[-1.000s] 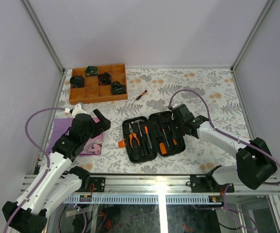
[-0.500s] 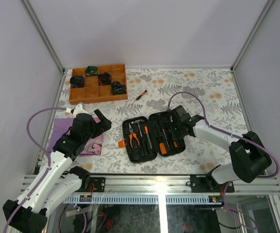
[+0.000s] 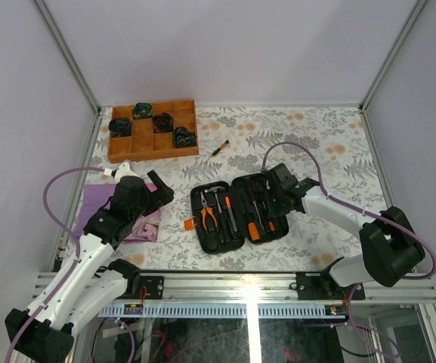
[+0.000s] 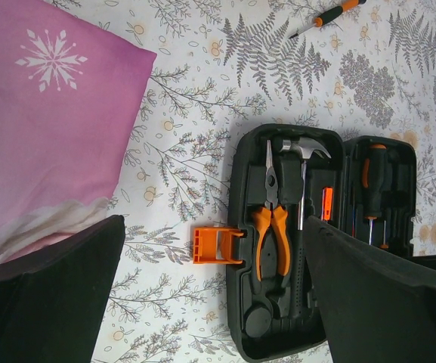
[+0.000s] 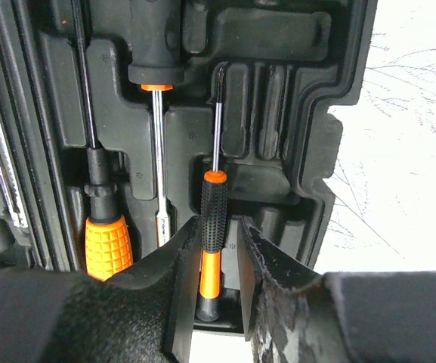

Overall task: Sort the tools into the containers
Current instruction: Place the screwdriver in the storage box.

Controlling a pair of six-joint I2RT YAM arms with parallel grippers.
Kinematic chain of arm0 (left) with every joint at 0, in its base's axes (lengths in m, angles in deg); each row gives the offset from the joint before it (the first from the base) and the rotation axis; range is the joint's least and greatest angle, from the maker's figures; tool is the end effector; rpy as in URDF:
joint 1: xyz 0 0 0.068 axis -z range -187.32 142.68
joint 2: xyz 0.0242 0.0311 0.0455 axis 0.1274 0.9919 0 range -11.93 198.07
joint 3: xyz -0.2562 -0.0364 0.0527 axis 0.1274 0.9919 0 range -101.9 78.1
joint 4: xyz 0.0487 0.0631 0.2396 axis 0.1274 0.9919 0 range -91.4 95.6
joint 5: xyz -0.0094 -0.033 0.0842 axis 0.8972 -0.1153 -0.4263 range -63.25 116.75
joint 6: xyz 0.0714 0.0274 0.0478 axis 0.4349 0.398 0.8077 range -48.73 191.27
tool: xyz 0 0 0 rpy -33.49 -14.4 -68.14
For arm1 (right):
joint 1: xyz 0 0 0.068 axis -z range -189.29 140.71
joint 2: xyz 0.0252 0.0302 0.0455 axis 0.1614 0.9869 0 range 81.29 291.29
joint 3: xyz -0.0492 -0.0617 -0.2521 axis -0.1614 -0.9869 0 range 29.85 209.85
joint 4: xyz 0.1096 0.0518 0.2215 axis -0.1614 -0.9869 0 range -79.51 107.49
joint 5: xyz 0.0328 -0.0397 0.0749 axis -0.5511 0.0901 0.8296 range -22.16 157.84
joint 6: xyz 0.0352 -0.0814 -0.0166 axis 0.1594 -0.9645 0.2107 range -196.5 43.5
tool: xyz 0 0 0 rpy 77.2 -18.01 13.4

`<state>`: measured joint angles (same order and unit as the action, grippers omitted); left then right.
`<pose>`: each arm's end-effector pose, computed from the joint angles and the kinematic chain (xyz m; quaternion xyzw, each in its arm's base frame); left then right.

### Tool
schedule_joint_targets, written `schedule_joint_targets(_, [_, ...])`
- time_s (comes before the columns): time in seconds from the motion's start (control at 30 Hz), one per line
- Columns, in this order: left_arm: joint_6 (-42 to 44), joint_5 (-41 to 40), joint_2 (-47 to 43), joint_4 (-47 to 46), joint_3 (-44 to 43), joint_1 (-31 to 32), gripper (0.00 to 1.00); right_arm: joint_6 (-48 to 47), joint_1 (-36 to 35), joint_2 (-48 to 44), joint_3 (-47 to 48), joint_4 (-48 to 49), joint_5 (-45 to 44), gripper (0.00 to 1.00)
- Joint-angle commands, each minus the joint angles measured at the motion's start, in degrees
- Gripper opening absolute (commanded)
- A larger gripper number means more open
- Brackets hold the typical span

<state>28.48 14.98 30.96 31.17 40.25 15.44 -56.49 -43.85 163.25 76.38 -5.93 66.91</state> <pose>0.1854 -0.0599 0.2328 -0.1998 0.8711 -0.1603 0.4190 0.2403 0.1639 0.1461 -0.1198 0.9558 0.1162 0.2422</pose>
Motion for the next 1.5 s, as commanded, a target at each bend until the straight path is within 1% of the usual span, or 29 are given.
schedule_joint_targets(0.0, [0.3,-0.4,0.2,-1.0,-1.1,-0.4,1.0,0.5,-0.4,-3.2,3.3,-2.3,-2.5,0.3])
schedule_joint_targets(0.1, [0.7,0.2,0.7,-0.9,-1.3,-0.3,1.0,0.3,-0.4,-2.8,4.1,-3.7,-2.4,0.25])
schedule_joint_targets(0.33, [1.3,1.7,2.0,-0.9,-1.7,-0.4,1.0,0.4,-0.3,-1.9,4.2,-3.8,-0.7,0.18])
schedule_joint_targets(0.77, [2.4,4.6,3.2,-1.6,-1.8,-0.4,1.0,-0.1,-0.3,2.7,4.2,-3.1,1.6,0.16])
schedule_joint_targets(0.9, [2.9,5.4,3.5,-1.9,-1.8,-0.4,1.0,0.0,-0.3,4.6,4.6,-3.6,1.9,0.14])
schedule_joint_targets(1.03, [3.3,5.4,3.5,-1.9,-1.9,-0.4,1.0,-0.1,-0.4,7.4,6.1,-5.9,2.3,0.1])
schedule_joint_targets(1.23, [4.5,5.1,3.5,-1.9,-2.5,-0.4,1.0,-1.2,-0.4,12.4,7.6,-9.6,5.4,0.01])
schedule_joint_targets(1.3, [4.9,5.1,3.7,-1.9,-2.8,-0.4,1.0,-0.7,-0.4,13.0,7.3,-10.0,5.8,0.0])
schedule_joint_targets(1.47, [6.1,6.0,4.4,-2.2,-3.5,-0.3,1.0,1.4,-1.5,19.3,6.4,-9.8,6.8,0.0])
